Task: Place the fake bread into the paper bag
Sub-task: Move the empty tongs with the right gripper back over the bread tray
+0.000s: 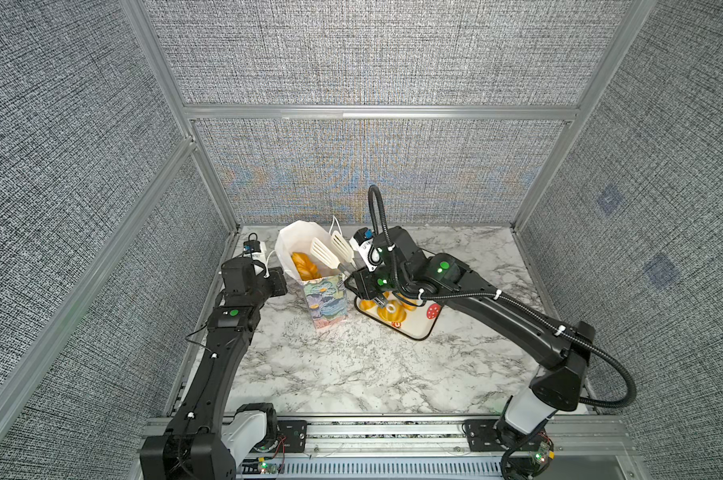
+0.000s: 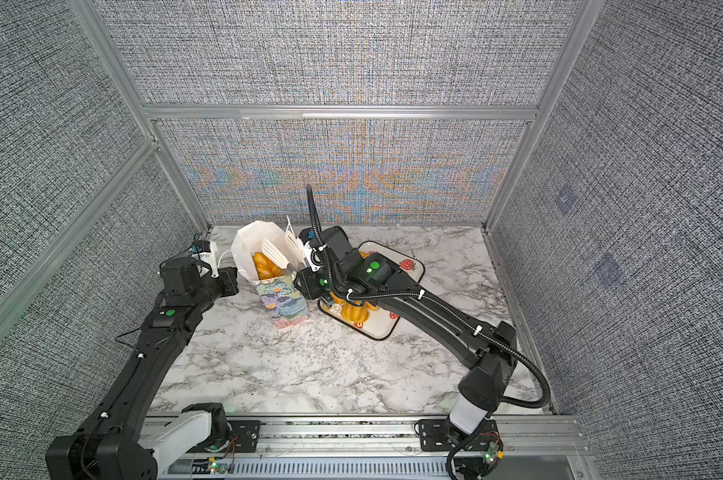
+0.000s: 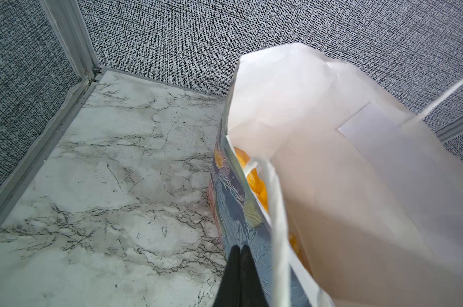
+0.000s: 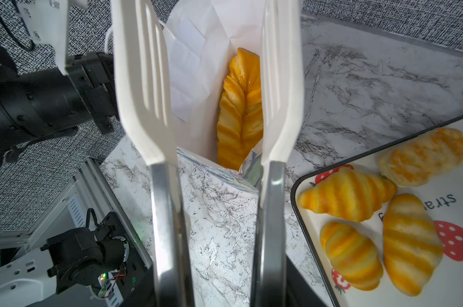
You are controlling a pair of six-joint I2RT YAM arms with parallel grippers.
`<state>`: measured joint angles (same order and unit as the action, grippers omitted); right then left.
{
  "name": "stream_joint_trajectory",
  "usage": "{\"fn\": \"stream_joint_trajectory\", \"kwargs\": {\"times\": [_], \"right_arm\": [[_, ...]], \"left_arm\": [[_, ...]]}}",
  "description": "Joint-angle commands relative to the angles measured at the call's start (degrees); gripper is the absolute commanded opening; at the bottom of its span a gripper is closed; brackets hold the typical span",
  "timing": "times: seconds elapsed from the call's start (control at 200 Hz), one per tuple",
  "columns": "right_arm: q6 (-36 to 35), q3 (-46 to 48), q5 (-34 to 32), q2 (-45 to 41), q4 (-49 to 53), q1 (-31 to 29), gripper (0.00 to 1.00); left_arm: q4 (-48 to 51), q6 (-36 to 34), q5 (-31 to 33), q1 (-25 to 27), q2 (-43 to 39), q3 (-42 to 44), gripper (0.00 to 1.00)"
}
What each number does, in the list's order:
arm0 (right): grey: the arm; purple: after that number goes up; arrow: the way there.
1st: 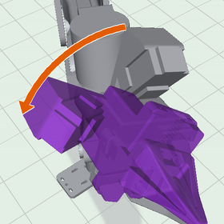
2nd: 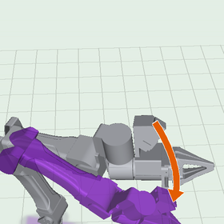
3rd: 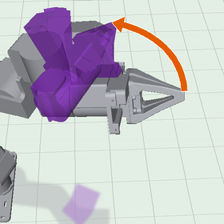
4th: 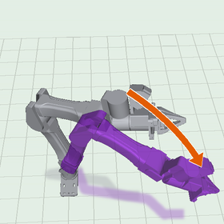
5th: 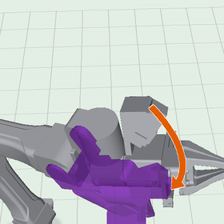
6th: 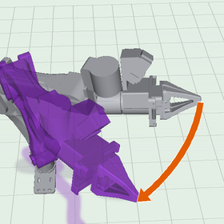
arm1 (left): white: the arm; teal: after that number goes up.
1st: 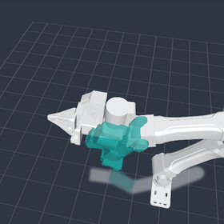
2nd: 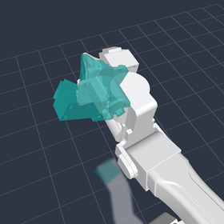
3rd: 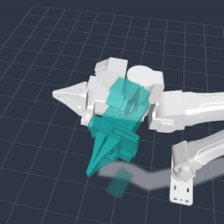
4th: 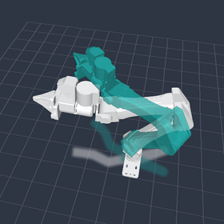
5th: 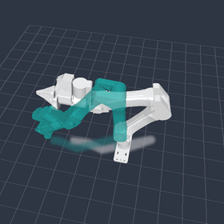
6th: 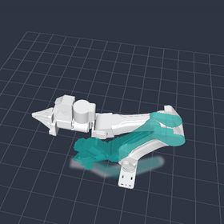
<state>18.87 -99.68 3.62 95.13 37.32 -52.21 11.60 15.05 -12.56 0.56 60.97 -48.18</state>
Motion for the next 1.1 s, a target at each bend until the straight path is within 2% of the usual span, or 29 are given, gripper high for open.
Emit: {"fn": "stream_joint_trajectory", "kwargs": {"times": [0.0, 0.305, 0.6, 1.096], "right_arm": [[-0.5, -0.4, -1.8, -1.7, -0.5, -0.1, 0.50], [-1.5, -0.5, -5.8, -6.0, 0.3, 0.9, 0.50], [-1.3, 3.6, -7.6, -13.2, 0.0, 3.8, 0.50], [2.4, 14.0, -6.1, -22.3, 3.9, 17.8, 0.50]], "left_arm": [[-1.2, -0.1, -0.4, -0.1, 0.1, -0.2, 0.00], [-1.2, -0.2, -0.4, -0.2, 0.0, -0.1, 0.00], [-1.3, -0.1, -0.3, -0.1, 0.0, 0.0, 0.00], [-1.3, -0.2, -0.1, -0.2, 0.5, -0.1, 0.00]]}}
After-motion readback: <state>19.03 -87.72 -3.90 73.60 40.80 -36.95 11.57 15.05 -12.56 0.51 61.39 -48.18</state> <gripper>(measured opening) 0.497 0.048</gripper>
